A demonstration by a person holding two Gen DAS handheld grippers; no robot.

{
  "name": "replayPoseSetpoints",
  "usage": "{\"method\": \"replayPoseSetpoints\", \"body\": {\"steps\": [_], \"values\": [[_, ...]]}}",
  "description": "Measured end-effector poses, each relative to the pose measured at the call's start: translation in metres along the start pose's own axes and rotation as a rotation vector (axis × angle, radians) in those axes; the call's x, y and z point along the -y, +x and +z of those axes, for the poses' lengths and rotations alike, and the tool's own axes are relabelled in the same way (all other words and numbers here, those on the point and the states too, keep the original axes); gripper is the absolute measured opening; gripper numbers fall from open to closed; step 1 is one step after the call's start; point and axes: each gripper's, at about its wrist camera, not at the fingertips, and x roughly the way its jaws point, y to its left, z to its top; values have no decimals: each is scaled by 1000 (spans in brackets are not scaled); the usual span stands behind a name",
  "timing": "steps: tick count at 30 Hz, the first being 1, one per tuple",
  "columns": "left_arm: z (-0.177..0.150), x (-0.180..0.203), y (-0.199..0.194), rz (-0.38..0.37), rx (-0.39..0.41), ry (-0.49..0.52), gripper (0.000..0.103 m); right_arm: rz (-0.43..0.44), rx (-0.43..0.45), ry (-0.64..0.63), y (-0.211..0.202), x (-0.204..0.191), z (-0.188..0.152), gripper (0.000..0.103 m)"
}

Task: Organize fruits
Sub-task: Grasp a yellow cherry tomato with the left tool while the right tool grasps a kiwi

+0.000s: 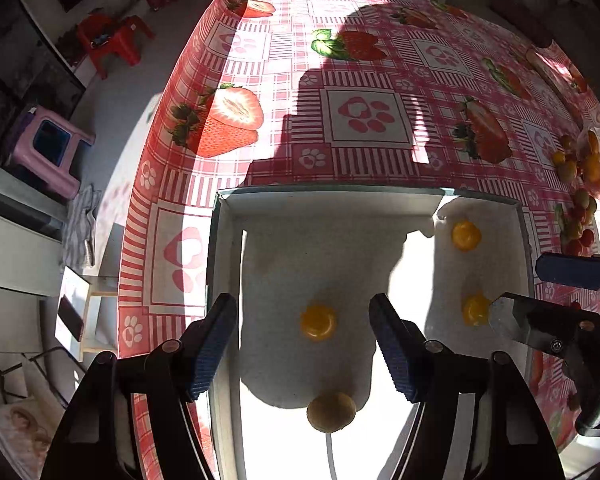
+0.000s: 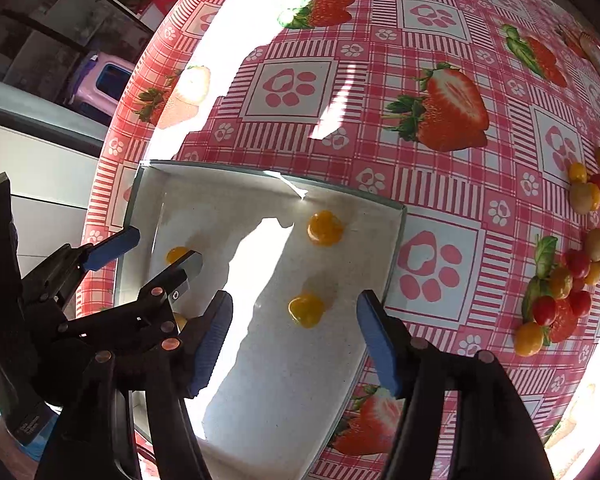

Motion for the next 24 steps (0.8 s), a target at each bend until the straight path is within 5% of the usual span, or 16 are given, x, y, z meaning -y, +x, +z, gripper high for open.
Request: {"method": "replayPoseSetpoints", "body": {"steps": [10, 24], "values": [[4, 50, -29, -39, 32, 108, 70, -39, 52, 166, -47, 73, -22, 78], [5, 185, -32, -178, -11, 319, 70, -177, 27, 431, -79, 208, -114, 78]]}}
